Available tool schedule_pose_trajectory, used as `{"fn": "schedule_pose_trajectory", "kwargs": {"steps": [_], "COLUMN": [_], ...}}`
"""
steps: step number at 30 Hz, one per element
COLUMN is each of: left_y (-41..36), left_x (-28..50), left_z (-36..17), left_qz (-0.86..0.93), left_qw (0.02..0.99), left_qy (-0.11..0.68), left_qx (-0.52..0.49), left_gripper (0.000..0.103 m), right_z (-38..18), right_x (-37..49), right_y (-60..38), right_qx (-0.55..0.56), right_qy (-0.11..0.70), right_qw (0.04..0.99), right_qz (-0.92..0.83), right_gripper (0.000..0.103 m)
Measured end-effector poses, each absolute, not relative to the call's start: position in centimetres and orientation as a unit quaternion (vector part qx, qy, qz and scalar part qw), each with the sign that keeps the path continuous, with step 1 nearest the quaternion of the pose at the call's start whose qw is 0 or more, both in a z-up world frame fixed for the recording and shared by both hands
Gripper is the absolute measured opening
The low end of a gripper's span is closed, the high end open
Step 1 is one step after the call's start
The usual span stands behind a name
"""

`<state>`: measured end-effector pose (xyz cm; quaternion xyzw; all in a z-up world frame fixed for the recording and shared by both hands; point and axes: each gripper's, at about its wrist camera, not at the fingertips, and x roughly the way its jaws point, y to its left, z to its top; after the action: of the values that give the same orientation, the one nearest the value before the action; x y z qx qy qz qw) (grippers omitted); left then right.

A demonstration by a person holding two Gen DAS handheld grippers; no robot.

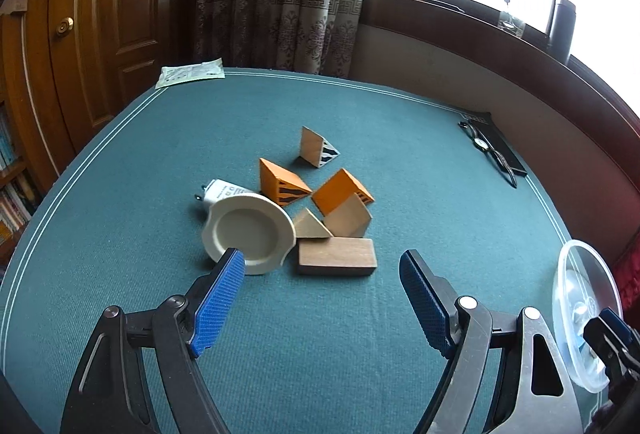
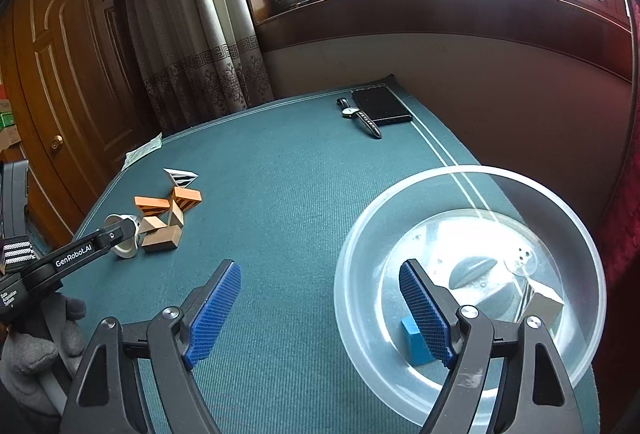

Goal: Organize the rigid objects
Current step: 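Grasp the white plate with the left tool and lift it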

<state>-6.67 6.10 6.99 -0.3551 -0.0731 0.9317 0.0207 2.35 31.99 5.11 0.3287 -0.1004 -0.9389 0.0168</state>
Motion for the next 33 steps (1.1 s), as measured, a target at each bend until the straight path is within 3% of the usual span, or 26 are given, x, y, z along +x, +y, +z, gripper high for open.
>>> {"fn": "schedule_pose_trajectory", "kwargs": {"steps": [21,25,33], "left_y": [1.9,1.6,0.9], "left_x": [-11.3,-11.1,-9.6], "left_z": [2.8,2.9,4.0], "left_qz": [0.916,0.916,0.922], "left_qw": [-0.034,-0.010,0.001], "left_qy": [-0.101,-0.112,-0.118], "left_qx": [-0.386,-0.385,-0.368], "left_gripper": [0.081,0.067,0.067], "right_z": [3.8,3.6,3.5], "right_x": [0.1,-0.4,-1.5], "right_y": [24.5,23.7,21.4], "right_qx": [0.370,0.377,0.388], "right_qy": [-0.049,-0.046,-0.028], "right_qw": [0.085,0.093,0.113], "right_qz": [-0.924,-0.920,-0.914], "right_gripper": [0.085,0.085,0.085]}}
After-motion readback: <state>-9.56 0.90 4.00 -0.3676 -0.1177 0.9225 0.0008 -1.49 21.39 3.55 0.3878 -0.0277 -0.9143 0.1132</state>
